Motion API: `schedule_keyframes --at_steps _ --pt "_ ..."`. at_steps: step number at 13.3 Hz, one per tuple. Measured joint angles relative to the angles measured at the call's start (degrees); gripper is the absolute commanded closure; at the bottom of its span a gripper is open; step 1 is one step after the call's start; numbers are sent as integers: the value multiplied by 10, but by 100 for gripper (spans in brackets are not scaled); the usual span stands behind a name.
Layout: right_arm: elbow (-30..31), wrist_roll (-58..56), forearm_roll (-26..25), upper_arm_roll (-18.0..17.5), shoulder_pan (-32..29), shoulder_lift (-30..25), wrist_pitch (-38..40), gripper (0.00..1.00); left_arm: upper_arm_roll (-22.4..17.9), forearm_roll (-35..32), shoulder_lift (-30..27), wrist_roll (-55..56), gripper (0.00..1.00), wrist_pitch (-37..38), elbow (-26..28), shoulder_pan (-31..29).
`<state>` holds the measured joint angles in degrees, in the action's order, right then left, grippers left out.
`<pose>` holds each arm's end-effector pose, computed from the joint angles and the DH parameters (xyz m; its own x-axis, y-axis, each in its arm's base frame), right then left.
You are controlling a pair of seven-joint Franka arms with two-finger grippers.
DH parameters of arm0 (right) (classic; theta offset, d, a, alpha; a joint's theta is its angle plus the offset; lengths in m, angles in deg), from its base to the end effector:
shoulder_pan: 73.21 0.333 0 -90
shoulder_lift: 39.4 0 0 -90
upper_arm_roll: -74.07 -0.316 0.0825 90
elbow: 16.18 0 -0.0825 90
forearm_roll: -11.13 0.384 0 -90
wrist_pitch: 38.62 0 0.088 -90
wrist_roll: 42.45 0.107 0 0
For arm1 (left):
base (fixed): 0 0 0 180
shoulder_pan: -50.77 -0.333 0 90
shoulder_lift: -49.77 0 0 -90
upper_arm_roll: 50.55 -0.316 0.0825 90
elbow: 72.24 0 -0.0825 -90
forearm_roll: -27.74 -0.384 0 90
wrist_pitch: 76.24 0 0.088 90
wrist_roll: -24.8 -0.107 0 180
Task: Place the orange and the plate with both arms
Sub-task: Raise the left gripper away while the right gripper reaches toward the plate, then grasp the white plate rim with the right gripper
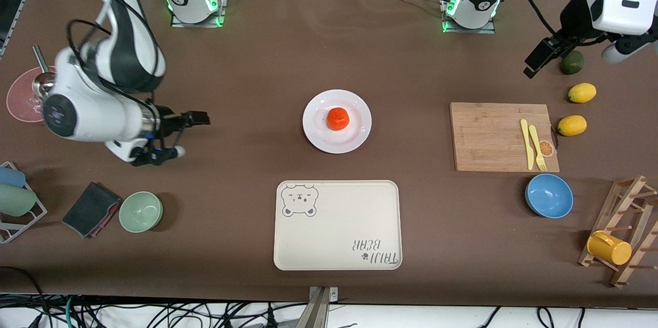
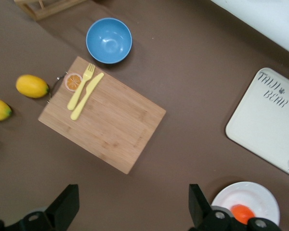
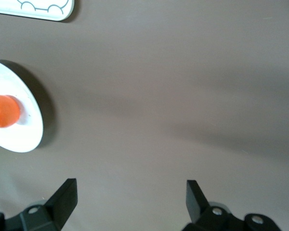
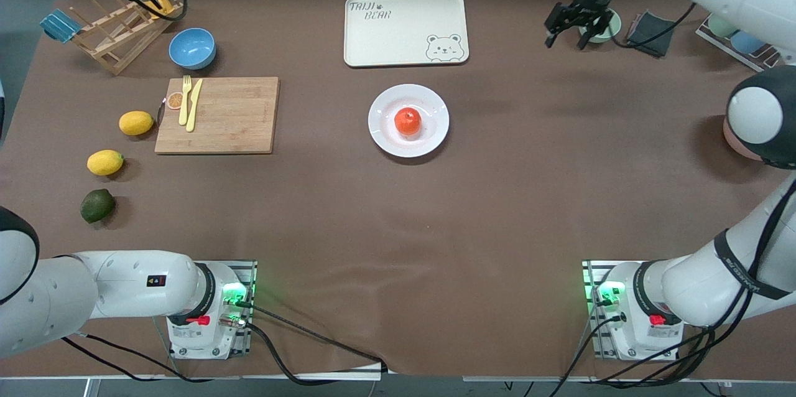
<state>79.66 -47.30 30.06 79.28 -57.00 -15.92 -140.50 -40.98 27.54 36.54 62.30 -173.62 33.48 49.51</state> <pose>0.6127 0.1532 0.3494 0.9394 0.1932 -0.2832 0.1139 -0.9551 -0.2736 0.4865 -0.0798 0.6244 0.8678 0.4885 0.0904 0.4891 -0.8720 0.0170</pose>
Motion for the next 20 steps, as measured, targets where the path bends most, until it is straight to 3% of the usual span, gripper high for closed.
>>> schedule_keyframes --at_steps 3,5,8,12,15,20 --pt "10 0 114 -2 14 45 -27 0 -12 -2 0 -136 0 5 0 -19" --pt "29 0 161 -4 14 53 -51 0 -44 -2 1 -229 0 5 0 -27" --pt "80 -3 256 -16 14 54 -108 0 -54 -2 18 -264 0 28 -19 -25" --pt "141 -4 359 -81 15 55 -255 0 -43 3 90 -264 0 141 -108 -10" --pt "158 -7 408 -118 20 63 -314 0 -47 36 141 -264 0 152 -133 -10" --pt "158 -27 459 -133 34 93 -367 0 -73 35 162 -264 0 91 -151 16"
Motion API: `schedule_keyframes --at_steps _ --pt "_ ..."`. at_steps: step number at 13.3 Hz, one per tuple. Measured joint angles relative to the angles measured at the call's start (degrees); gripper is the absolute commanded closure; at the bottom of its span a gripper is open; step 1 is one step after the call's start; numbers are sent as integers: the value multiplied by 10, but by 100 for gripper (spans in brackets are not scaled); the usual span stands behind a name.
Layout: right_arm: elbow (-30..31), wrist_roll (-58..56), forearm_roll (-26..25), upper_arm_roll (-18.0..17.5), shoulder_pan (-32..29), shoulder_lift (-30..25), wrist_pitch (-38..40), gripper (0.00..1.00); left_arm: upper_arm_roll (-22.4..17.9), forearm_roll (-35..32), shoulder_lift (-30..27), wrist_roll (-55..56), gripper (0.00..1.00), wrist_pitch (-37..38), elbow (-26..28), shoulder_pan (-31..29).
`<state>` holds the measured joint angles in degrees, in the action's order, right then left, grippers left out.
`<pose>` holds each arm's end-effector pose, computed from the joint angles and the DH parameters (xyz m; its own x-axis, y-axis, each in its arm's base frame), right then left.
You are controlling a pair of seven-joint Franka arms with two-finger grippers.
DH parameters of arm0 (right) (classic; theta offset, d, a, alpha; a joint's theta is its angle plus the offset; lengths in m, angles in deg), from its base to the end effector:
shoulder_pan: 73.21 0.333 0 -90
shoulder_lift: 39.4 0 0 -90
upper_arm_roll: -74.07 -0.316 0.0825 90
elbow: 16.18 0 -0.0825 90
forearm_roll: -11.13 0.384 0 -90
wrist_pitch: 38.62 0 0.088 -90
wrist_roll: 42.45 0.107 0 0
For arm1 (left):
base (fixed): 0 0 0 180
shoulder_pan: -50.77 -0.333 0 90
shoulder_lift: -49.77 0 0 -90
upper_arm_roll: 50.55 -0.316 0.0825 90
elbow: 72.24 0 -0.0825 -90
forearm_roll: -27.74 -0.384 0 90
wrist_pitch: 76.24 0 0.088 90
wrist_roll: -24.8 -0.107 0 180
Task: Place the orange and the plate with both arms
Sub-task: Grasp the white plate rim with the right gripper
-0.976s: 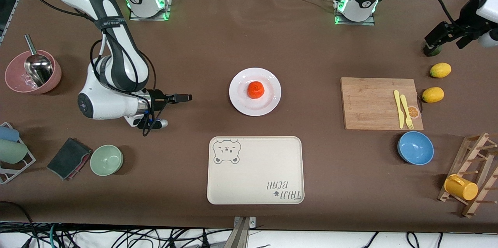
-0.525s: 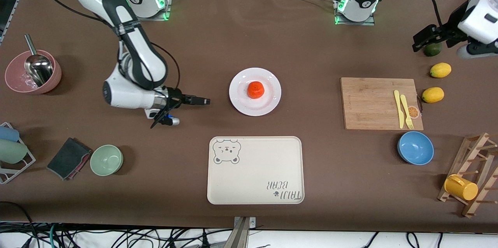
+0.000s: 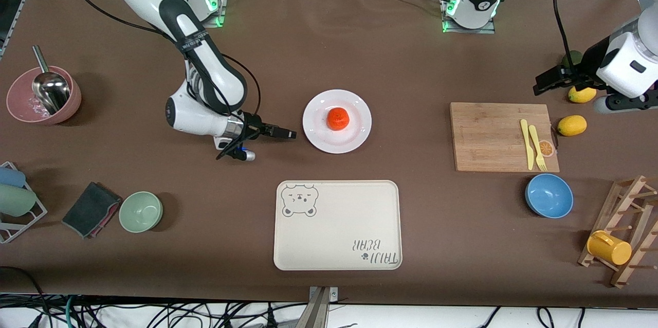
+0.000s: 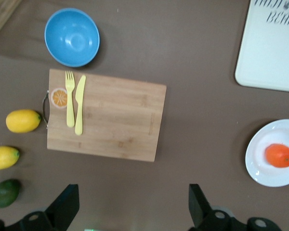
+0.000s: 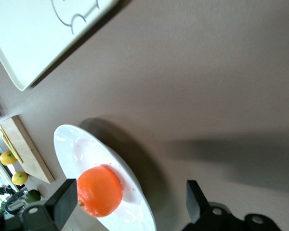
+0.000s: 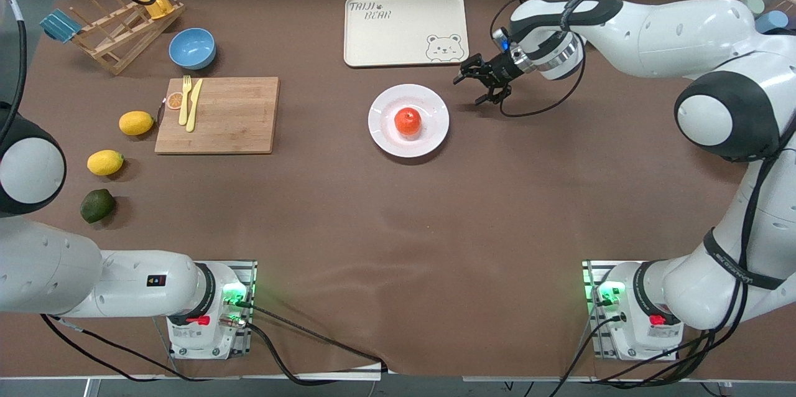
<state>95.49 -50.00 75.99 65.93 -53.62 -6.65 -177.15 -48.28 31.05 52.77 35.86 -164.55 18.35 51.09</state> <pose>0.5393 0.2864 0.1796 0.9239 -0.2033 -0.3241 -0.3682 -0.7025 -0.6090 0.5643 -0.0313 0.5881 0.9841 0.1454 -0.1017 0.1501 -0.9878 0.0410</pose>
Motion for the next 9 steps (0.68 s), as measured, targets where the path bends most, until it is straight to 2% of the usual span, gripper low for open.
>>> schedule_keyframes --at_steps 2,6,9 --pt "-7 -2 17 -1 14 14 -15 0 -18 0 0 0 0 -6 -2 17" --pt "-21 -10 22 -1 38 32 -41 0 -22 0 0 0 0 -7 -3 19" --pt "-23 -57 23 -1 40 38 -39 2 -21 0 1 0 0 -7 -3 22"
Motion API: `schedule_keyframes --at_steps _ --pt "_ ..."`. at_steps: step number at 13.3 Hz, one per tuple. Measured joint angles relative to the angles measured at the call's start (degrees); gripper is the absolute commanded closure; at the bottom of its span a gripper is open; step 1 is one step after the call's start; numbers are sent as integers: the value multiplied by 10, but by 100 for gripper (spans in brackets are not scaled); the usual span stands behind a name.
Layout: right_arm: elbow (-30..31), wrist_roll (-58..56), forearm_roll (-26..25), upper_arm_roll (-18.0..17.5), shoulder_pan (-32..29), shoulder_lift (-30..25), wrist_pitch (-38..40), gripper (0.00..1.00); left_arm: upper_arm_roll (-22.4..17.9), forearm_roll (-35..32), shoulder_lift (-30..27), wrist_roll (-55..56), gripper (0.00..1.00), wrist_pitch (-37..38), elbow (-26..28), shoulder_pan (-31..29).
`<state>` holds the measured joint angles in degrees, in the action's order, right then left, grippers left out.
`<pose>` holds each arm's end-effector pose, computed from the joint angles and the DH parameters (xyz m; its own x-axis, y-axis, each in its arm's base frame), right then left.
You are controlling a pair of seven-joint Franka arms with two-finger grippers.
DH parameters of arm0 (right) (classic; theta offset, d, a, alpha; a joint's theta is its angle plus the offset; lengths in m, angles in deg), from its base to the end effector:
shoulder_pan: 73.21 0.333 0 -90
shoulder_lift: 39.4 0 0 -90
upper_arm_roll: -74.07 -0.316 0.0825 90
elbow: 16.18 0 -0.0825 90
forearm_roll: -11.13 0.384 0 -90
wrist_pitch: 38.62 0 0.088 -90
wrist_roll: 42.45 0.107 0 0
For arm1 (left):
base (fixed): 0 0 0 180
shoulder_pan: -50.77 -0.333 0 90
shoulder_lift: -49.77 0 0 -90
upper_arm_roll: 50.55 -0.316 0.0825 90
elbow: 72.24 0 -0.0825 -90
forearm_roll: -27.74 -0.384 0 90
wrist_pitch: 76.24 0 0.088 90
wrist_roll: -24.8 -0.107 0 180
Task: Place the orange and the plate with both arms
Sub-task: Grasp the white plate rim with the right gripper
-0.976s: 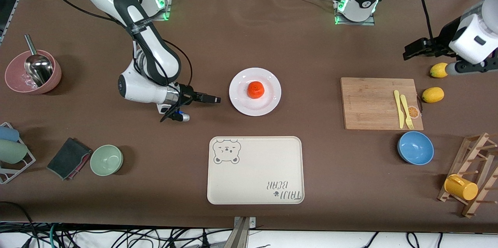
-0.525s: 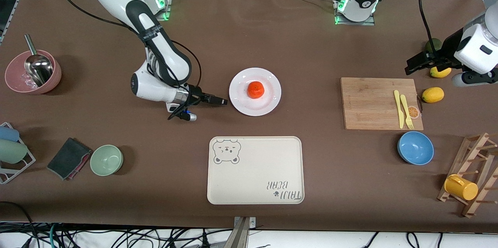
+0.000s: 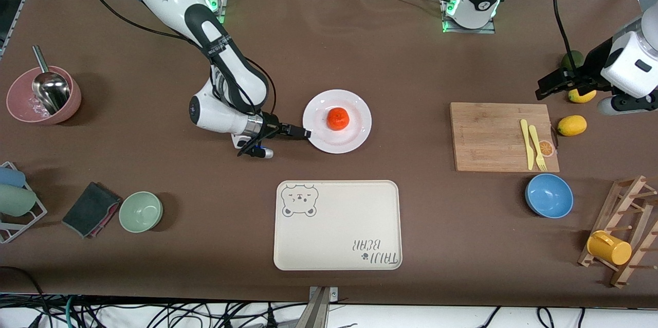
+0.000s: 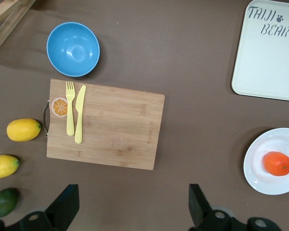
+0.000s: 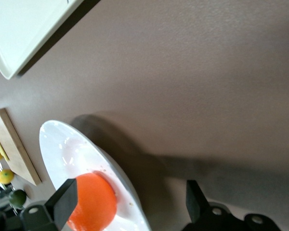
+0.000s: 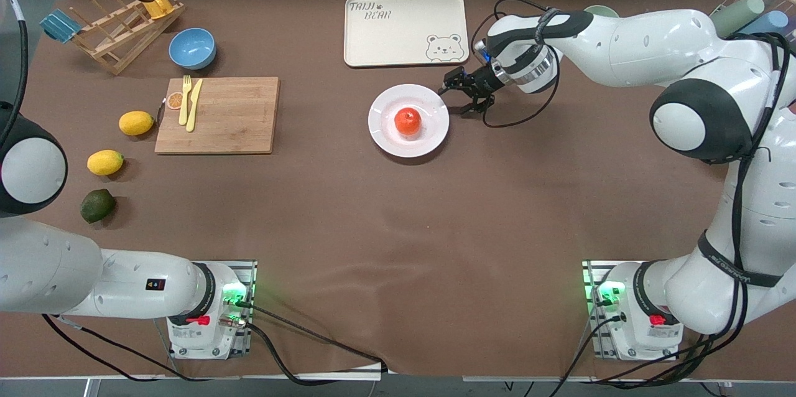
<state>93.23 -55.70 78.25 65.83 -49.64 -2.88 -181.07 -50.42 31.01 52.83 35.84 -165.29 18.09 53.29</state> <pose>0.5283 0.3203 0.1556 0.9572 -0.1399 -0.2536 -0.2726 -0.7307 -0.6260 0.5662 -0.0324 0.5906 0.9858 0.1448 -0.0852 0.1487 -0.9880 0.0415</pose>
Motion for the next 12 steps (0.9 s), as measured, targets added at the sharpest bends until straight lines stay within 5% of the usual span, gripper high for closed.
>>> schedule_keyframes --at_steps 6,12 --pt "-1 -35 1 -6 1 4 13 13 0 0 0 0 0 0 0 0" --pt "-6 -41 1 -18 4 4 13 52 0 0 0 0 0 -1 0 0"
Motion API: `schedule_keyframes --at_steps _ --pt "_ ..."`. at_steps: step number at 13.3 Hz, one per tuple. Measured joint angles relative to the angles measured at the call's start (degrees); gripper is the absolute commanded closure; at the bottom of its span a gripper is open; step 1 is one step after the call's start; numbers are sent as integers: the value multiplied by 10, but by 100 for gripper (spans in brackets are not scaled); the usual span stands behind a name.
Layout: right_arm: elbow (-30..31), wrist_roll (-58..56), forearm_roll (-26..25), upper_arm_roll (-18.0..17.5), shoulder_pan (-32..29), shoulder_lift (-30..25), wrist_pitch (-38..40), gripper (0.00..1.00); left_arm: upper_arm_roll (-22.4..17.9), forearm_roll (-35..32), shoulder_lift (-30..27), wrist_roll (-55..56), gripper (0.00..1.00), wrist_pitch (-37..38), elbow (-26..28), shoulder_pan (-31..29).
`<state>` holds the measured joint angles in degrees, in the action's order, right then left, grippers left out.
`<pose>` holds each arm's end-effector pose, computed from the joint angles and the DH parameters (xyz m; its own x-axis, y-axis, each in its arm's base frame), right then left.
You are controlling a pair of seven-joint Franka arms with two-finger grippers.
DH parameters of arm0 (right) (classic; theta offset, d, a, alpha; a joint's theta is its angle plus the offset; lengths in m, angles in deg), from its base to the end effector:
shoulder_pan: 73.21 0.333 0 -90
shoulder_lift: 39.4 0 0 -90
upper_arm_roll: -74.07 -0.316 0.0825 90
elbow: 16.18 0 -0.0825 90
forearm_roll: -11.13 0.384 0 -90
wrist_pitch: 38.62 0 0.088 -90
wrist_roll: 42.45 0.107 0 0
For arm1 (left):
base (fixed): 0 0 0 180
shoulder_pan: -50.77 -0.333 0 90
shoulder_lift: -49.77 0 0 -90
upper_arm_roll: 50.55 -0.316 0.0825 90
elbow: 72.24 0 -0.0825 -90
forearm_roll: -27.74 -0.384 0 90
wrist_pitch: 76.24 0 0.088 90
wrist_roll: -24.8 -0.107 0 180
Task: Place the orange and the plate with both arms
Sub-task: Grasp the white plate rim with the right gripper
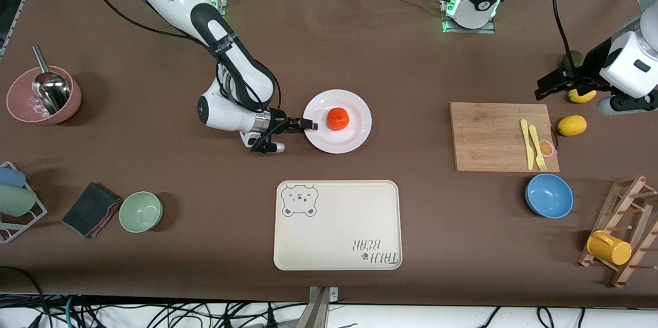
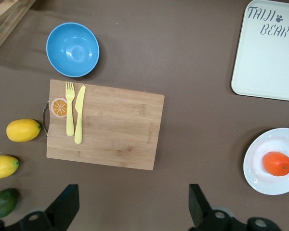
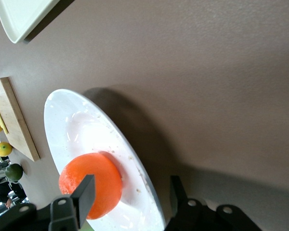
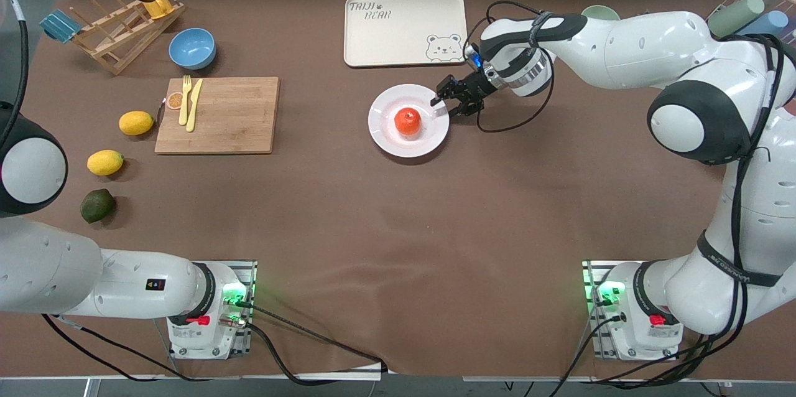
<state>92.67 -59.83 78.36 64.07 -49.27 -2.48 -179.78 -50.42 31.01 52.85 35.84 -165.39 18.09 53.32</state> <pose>0.5166 0.3427 0.1561 0.9722 -0.0401 -0.2307 -0.1868 -0.7269 -0.6608 0.5665 -0.0327 0.5906 0.9860 0.1444 -0.0838 0.1483 -0.9881 0.0418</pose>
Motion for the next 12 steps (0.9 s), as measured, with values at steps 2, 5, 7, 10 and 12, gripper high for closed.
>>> schedule_keyframes --at_steps 2,5,7,10,12 --pt "0 -8 0 0 2 0 0 70 0 0 0 0 0 0 0 0" --pt "0 -13 0 0 3 0 0 85 0 0 0 0 0 0 0 0" --pt "0 -14 0 0 3 0 0 94 0 0 0 0 0 0 0 0" --pt "-3 -17 1 0 3 -3 2 100 0 0 0 0 0 -1 0 0" --pt "-3 -17 1 0 3 -4 2 100 -1 0 0 0 0 -1 0 0"
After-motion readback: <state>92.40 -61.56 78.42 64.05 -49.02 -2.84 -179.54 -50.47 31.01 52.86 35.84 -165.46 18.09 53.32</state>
